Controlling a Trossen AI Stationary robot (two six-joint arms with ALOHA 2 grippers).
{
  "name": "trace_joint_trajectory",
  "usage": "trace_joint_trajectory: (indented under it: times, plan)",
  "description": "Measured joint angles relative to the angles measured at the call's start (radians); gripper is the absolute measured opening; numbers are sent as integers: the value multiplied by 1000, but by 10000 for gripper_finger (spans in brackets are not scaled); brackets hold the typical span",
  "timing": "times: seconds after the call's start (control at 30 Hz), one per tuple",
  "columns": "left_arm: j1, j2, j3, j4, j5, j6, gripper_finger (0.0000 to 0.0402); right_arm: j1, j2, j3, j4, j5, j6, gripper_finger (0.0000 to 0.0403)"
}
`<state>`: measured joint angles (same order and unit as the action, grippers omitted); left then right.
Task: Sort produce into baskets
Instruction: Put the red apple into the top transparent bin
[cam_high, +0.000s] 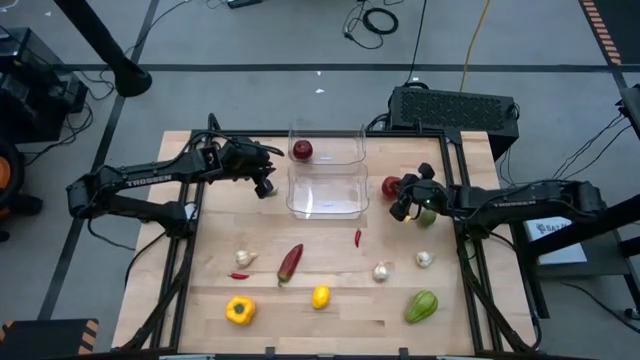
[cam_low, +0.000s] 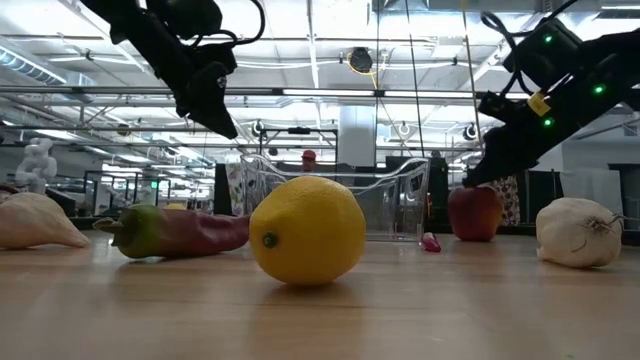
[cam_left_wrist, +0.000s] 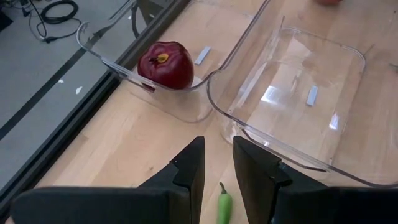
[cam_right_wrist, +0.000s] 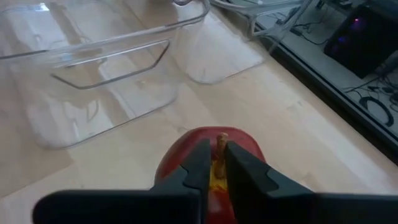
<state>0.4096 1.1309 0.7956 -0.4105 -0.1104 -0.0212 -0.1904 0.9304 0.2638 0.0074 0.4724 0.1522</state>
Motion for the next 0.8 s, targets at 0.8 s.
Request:
trace_joint_trajectory:
  times: [0.8]
  plan:
    - [0,0,0,1,0,1,90,-20,13,135,138,-33,-70,1]
